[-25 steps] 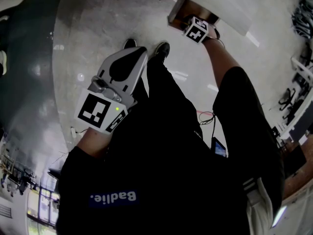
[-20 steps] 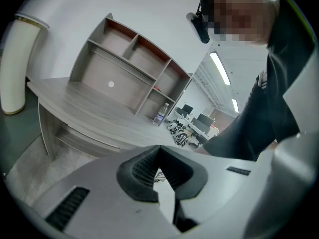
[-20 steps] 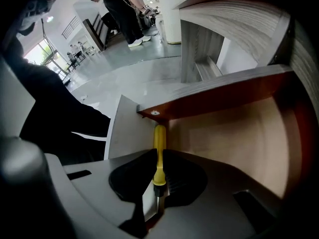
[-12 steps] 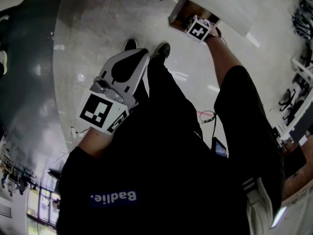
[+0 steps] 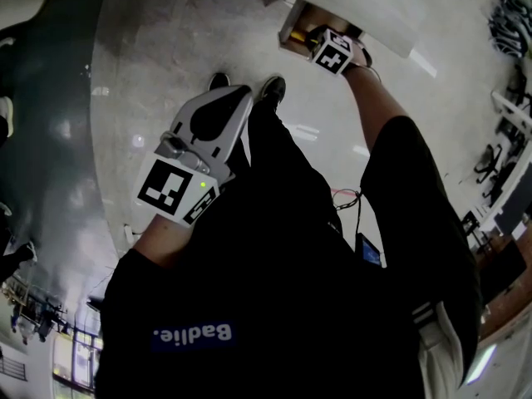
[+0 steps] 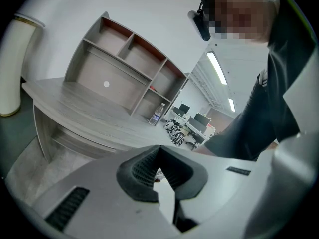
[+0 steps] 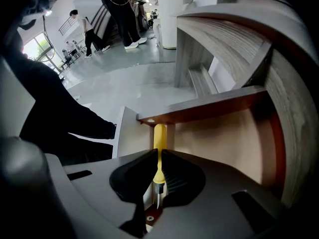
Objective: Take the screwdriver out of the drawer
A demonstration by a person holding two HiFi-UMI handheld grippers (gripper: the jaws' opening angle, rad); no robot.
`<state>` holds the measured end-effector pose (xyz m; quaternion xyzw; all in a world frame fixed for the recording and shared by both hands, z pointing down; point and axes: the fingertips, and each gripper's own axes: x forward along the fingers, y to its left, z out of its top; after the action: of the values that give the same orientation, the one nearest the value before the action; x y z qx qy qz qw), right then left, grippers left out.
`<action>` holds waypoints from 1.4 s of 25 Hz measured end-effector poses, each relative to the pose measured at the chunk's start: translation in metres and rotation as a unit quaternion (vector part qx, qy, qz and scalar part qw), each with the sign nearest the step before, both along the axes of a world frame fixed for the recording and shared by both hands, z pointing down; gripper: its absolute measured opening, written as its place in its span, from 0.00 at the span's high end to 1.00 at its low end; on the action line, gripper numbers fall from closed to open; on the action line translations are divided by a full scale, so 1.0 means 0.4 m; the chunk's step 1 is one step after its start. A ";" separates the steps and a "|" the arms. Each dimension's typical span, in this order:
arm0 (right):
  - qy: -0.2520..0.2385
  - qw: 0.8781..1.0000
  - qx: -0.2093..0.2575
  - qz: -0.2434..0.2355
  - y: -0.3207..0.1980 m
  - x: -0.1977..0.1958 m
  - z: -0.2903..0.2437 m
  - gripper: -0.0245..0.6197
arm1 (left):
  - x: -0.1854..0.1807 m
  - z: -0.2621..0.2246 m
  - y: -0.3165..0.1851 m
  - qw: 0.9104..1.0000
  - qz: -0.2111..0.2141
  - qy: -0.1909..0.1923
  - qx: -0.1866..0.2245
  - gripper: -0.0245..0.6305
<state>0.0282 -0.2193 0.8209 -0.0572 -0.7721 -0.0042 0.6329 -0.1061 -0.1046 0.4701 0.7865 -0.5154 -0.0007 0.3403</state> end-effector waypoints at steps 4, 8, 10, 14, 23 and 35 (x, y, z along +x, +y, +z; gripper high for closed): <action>-0.016 1.000 0.009 0.018 -0.006 0.003 -0.054 0.89 | 0.005 -0.024 -0.012 1.000 0.008 0.000 0.009 0.97; -0.048 0.997 0.018 0.050 -0.010 -0.003 -0.138 0.89 | 0.014 -0.063 -0.024 0.999 0.022 -0.003 0.024 0.97; -0.073 0.994 0.025 0.072 -0.016 -0.015 -0.191 0.89 | 0.017 -0.079 -0.034 0.999 0.030 -0.006 0.032 0.97; -0.118 0.986 0.015 0.115 0.013 -0.021 -0.297 0.89 | 0.026 -0.128 -0.046 0.998 0.038 -0.011 0.040 0.97; -0.219 0.955 0.007 0.199 0.037 -0.047 -0.529 0.89 | 0.045 -0.232 -0.083 0.994 0.075 -0.026 0.074 0.97; -0.379 0.875 -0.009 0.302 0.031 -0.045 -0.886 0.89 | 0.090 -0.299 -0.097 0.988 0.106 -0.039 0.105 0.97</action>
<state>0.0103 -0.2067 0.4666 0.1791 -0.9325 0.1722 0.2622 -0.0703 -0.1433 0.3506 0.8675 -0.4391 0.0114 0.2335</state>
